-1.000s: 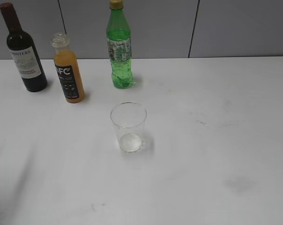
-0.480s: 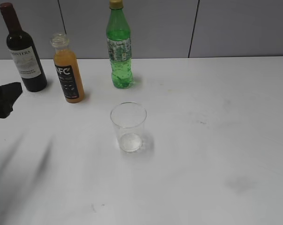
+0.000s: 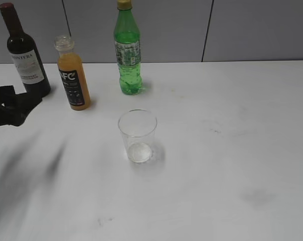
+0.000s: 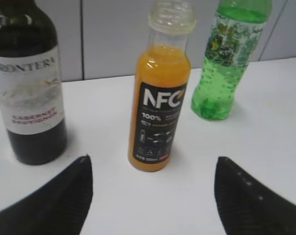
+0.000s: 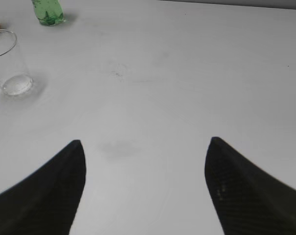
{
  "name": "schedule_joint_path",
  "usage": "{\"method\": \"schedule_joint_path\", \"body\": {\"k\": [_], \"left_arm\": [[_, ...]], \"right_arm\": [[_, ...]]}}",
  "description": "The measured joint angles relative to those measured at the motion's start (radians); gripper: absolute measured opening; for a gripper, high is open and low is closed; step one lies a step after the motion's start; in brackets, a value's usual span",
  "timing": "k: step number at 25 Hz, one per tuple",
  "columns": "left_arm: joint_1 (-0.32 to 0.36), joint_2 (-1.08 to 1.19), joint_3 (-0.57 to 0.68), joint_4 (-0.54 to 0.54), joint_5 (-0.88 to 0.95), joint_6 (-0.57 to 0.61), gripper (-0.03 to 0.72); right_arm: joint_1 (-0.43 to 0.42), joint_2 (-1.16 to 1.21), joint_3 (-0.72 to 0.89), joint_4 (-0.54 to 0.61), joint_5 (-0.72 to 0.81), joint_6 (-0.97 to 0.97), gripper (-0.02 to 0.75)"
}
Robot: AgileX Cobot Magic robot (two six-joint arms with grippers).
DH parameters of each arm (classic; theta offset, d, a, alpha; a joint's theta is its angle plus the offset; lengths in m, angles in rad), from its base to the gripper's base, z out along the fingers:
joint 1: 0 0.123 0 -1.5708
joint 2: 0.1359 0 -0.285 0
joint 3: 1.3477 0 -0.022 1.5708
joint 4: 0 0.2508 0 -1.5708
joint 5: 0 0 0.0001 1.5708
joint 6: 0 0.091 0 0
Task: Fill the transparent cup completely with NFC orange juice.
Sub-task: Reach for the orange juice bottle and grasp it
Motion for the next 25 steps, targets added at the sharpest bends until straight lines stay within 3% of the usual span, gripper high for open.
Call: {"method": "schedule_joint_path", "body": {"k": [5,15,25], "left_arm": [[0.011,0.141,-0.091,0.145,-0.094,-0.012,0.592],[0.016,0.276,-0.238,0.219,-0.062,-0.047,0.592],[0.016,0.424,-0.382,0.232,-0.074,0.041,0.592]], "right_arm": [[0.0,0.0,0.0,0.0,0.0,0.0,0.587],[0.0,0.0,0.0,0.0,0.0,0.0,0.587],[0.0,0.0,0.0,0.0,0.0,0.0,0.587]]}}
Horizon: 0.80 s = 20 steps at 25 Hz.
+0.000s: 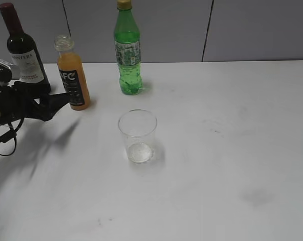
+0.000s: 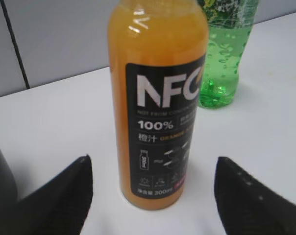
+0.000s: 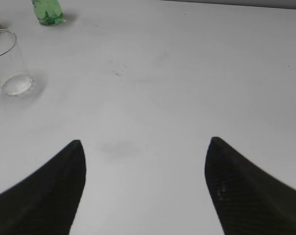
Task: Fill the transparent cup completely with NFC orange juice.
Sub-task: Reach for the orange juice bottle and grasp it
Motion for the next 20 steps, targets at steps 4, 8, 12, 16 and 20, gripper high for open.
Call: {"method": "schedule_joint_path", "body": {"k": [4,8,12,16,20], "left_arm": [[0.0,0.046,-0.047,-0.002,-0.029,0.002,0.592],[-0.005,0.073,-0.092,-0.002,-0.039,0.002,0.592],[-0.017,0.107,-0.126,0.017,-0.058,0.002,0.592],[-0.044,0.137,-0.17,0.034,-0.069,-0.003,0.592],[-0.067,0.176,-0.236,0.031,-0.071,-0.036,0.592]], "right_arm": [[0.0,0.0,0.0,0.0,0.0,0.0,0.587],[0.0,0.0,0.0,0.0,0.0,0.0,0.587],[0.0,0.0,0.0,0.0,0.0,0.0,0.587],[0.0,0.0,0.0,0.0,0.0,0.0,0.587],[0.0,0.0,0.0,0.0,0.0,0.0,0.587]]}}
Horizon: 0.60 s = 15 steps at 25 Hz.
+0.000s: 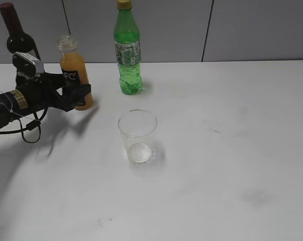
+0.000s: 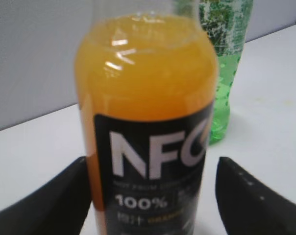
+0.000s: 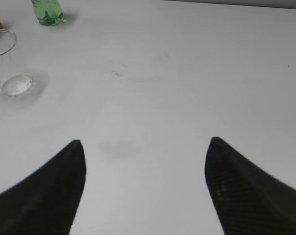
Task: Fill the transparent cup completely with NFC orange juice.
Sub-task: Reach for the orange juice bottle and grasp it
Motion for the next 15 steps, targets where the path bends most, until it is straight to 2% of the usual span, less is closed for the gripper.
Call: {"method": "schedule_joint_path", "body": {"k": [8,15], "left_arm": [[-0.052,0.048,-0.097,-0.007,0.055,-0.025,0.592],[-0.067,0.08,-0.138,-0.021,0.078,-0.034,0.587]], "right_arm": [[0.0,0.0,0.0,0.0,0.0,0.0,0.587],[0.0,0.0,0.0,0.0,0.0,0.0,0.587]]}}
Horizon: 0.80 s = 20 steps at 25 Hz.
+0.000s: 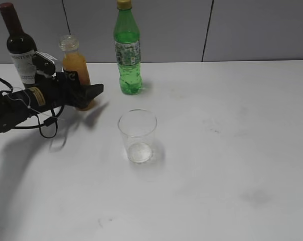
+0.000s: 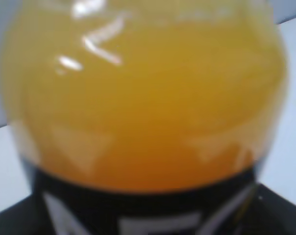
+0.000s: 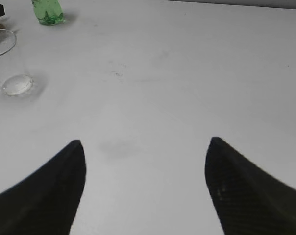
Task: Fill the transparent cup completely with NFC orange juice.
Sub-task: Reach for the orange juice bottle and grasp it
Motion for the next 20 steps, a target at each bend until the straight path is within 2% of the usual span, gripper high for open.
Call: {"method": "schedule_joint_path", "body": {"k": [4,7,15,20], "left_arm": [[-0.002,0.01,-0.001,-0.005,0.005,-0.002,0.54],[-0.002,0.012,-0.001,-0.032,0.002,-0.002,0.466],[-0.002,0.006,0.003,-0.039,0.01,-0.002,0.464],[-0.006,-0.084,0.089,-0.034,0.114,-0.002,0.464]], "right_arm": [[0.0,0.0,0.0,0.0,0.0,0.0,0.587],[0.0,0.0,0.0,0.0,0.0,0.0,0.587],[0.0,0.0,0.0,0.0,0.0,0.0,0.587],[0.0,0.0,0.0,0.0,0.0,0.0,0.587]]}}
